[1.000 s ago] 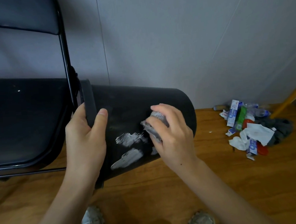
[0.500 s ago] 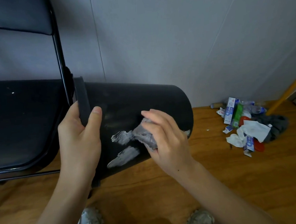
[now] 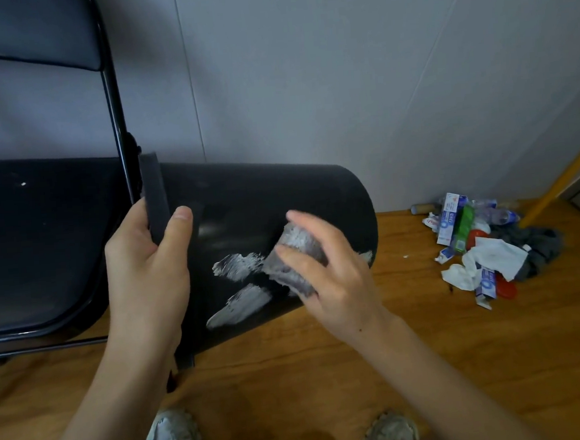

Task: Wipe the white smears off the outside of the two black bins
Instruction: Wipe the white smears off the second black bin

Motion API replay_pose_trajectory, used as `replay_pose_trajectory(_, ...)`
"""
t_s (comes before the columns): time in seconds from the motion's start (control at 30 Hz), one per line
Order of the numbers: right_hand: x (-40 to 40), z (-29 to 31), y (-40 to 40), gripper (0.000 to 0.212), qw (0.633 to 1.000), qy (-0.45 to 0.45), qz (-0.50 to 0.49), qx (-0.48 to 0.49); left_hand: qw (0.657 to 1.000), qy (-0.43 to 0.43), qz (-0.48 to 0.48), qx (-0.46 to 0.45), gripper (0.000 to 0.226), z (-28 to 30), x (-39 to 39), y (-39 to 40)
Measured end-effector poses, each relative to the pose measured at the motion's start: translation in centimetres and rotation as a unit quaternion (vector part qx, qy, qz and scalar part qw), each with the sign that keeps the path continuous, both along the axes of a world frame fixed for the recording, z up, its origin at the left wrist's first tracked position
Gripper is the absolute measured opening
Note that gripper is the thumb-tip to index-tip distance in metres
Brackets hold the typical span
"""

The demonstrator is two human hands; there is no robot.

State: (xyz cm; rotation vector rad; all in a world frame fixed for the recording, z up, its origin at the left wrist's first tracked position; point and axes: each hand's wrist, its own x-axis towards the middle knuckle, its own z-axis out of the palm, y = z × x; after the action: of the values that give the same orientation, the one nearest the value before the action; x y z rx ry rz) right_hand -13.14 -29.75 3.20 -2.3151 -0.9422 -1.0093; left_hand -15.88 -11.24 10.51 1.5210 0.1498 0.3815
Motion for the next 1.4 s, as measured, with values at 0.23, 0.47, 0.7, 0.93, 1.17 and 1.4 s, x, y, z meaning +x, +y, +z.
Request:
replay_pose_trajectory(0.23,0.2,1.0,-0.9,0.038,0.99,-0.034,-0.132,-0.03,1.0,-0.004,0.014,-0.001,0.019,0.1,0.0,0.6)
replay_pose_trajectory(0.47,-0.8,0.4,0.1,0.035,0.99,0.022,-0.115,0.08,1.0,0.005,0.019,-0.005,0.018,0.0,-0.2,0.5)
replay_pose_trajectory(0.7,-0.1,0.6,-1.1,0.044,0.987,0.092,-0.049,0.119,0.999,-0.003,0.032,-0.014,0.018,0.3,-0.1,0.8)
replay_pose_trajectory(0.93,-0.7,1.0,-0.5,0.043,0.985,0.087,-0.121,0.091,0.999,-0.009,0.038,-0.019,0.018,0.3,-0.2,0.7)
replay_pose_trajectory(1.17,-0.6,0.1,1.4,0.039,0.992,0.065,-0.056,0.098,0.999,-0.001,0.028,-0.02,0.019,-0.1,-0.4,0.2)
replay_pose_trajectory(1.4,0.2,-0.1,0.3,0.031,1.0,0.006,0.026,-0.002,0.999,-0.001,0.027,-0.022,0.018,0.2,-0.3,0.8)
